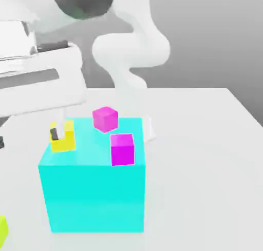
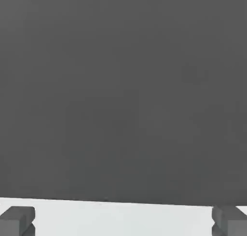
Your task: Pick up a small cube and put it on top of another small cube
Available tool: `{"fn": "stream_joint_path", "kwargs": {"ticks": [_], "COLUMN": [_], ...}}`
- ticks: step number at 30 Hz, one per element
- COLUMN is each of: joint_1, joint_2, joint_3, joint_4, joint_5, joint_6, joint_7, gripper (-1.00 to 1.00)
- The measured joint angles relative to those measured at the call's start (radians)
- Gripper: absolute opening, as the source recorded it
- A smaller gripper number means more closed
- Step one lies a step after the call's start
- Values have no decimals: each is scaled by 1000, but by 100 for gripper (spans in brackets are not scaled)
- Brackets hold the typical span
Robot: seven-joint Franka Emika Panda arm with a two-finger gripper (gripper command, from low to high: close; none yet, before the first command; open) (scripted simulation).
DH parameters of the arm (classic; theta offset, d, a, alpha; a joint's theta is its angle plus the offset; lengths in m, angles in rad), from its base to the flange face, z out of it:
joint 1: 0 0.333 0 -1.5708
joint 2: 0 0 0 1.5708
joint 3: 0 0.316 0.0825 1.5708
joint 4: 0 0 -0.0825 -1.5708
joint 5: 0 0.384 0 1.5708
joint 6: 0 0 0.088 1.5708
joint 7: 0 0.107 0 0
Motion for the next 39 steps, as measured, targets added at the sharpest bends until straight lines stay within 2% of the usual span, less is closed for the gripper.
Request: {"fn": "stream_joint_path", "kwargs": {"ticks": [7, 14, 17, 18, 25, 29, 35, 39], "joint_1": [-83, -153, -205, -225, -226, -177, -107, -46], "joint_2": [223, 408, 514, 546, 551, 433, 289, 171], "joint_3": [-12, -50, 3, 27, 28, -32, 3, 21], "joint_4": [23, 40, 66, 75, 76, 51, 14, -24], "joint_5": [37, -4, 43, 59, 64, -8, 4, -26], "joint_6": [56, 142, 216, 240, 242, 149, -1, -87], "joint_7": [-144, -236, -282, -293, -299, -255, -170, -71], "gripper": [0, 0, 0, -100, -100, -100, -100, -100]}}
